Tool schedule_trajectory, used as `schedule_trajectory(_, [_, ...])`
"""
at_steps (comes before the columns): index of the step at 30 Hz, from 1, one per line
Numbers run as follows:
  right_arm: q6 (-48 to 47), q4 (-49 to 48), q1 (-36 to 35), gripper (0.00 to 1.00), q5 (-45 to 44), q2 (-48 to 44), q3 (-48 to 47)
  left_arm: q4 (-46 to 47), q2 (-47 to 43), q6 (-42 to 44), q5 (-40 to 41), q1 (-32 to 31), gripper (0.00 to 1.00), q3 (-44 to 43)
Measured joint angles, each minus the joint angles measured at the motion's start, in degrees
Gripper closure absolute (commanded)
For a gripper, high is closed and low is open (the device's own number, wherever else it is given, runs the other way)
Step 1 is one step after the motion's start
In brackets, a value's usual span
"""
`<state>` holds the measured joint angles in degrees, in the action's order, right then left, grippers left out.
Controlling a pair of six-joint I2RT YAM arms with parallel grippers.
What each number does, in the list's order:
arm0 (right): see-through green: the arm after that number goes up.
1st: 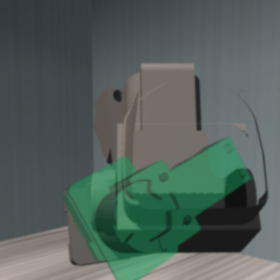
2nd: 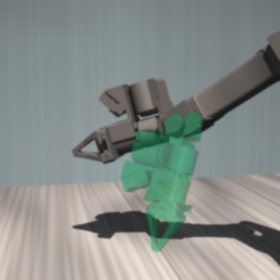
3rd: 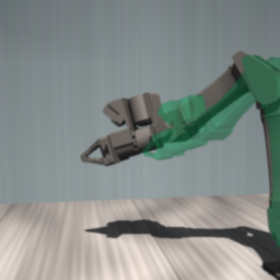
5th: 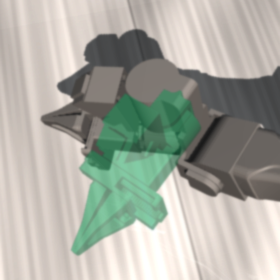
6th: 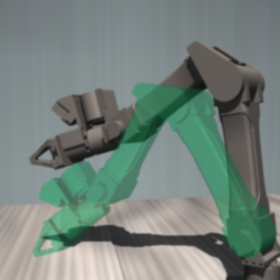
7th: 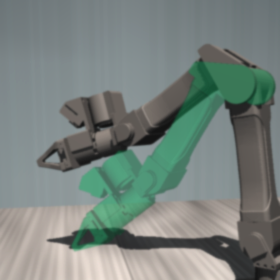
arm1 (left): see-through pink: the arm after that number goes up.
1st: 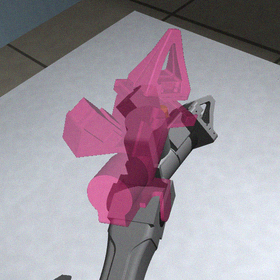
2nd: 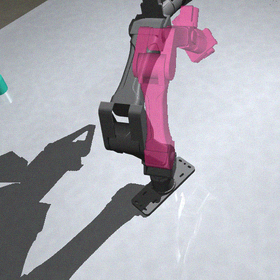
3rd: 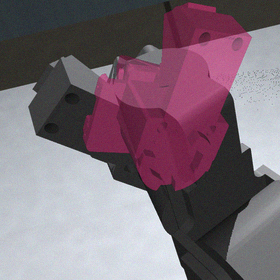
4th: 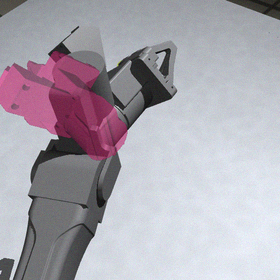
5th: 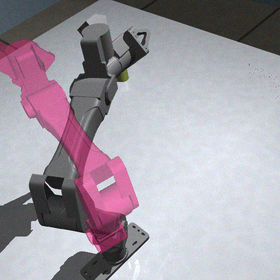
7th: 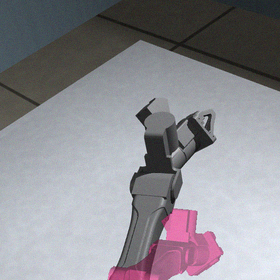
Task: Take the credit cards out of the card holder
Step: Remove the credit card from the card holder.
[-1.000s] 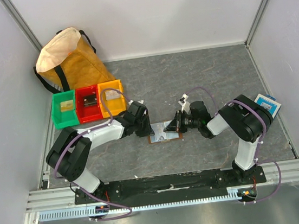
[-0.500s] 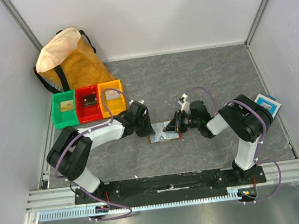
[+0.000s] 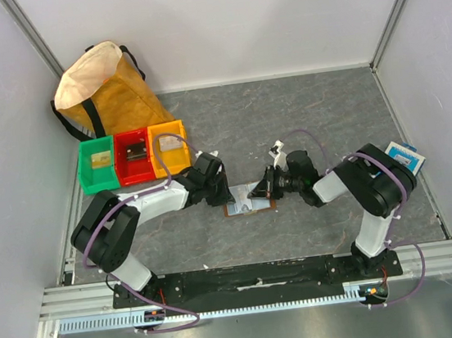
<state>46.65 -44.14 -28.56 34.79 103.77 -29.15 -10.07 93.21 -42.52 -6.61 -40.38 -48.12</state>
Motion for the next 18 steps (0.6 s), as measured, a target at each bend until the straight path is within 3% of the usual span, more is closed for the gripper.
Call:
schedule_trajectory(12, [-12.33, 25.92, 2.84, 1.0, -8.37, -14.69, -2.51, 1.68, -0.02, 0.0, 0.04, -0.55, 0.98, 0.52])
schedule_trajectory(16, [-15.19, 32.44, 3.15, 1.0, -11.28, -19.89, -2.97, 1.62, -0.39, 0.15, 0.22, -0.52, 0.82, 0.66])
schedule_trajectory(18, [-16.2, 34.64, 3.23, 1.0, -11.89, -22.03, -3.26, 1.01, -0.92, 0.61, 0.39, -0.52, 0.67, 0.66])
